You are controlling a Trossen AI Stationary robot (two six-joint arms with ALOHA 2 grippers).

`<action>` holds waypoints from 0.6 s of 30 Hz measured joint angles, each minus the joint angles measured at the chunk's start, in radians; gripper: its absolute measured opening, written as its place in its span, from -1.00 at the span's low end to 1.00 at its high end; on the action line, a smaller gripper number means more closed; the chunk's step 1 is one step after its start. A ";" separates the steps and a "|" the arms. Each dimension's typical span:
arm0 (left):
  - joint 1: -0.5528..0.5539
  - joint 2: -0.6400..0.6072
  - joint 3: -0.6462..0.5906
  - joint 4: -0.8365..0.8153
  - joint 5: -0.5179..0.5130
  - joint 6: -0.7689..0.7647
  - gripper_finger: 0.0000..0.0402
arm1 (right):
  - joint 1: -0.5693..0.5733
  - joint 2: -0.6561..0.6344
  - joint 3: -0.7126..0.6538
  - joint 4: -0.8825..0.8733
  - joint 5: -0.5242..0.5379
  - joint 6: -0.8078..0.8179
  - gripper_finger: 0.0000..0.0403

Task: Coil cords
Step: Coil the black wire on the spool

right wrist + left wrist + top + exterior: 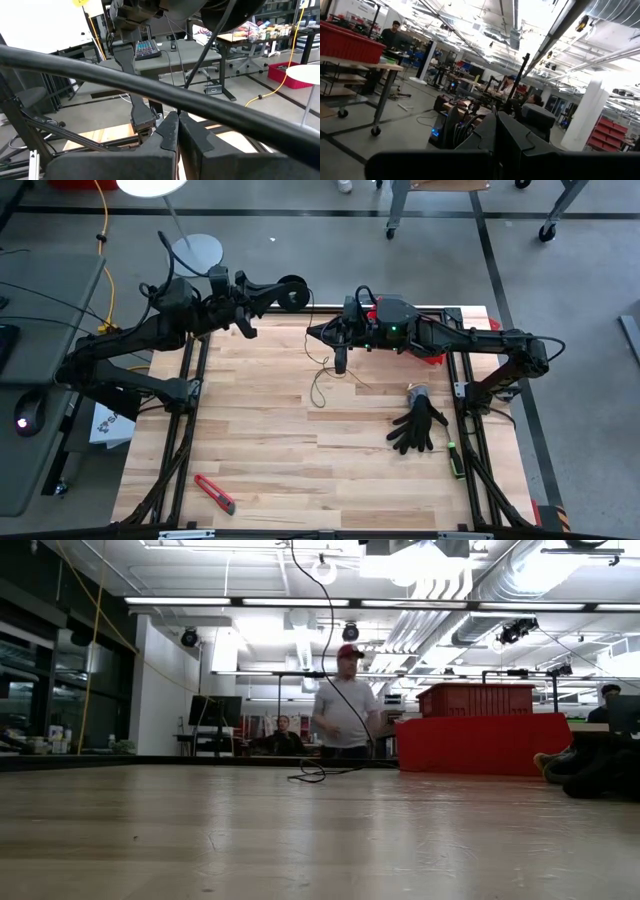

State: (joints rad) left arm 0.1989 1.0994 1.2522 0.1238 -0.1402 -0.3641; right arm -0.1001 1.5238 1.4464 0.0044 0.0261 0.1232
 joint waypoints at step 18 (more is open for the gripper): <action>0.000 -0.011 0.000 -0.046 0.087 -0.054 -0.99 | 0.003 0.000 0.000 0.002 -0.119 0.053 -1.00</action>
State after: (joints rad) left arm 0.1989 1.0889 1.2526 0.0775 -0.0537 -0.4183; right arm -0.0975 1.5241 1.4464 0.0067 -0.0925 0.1762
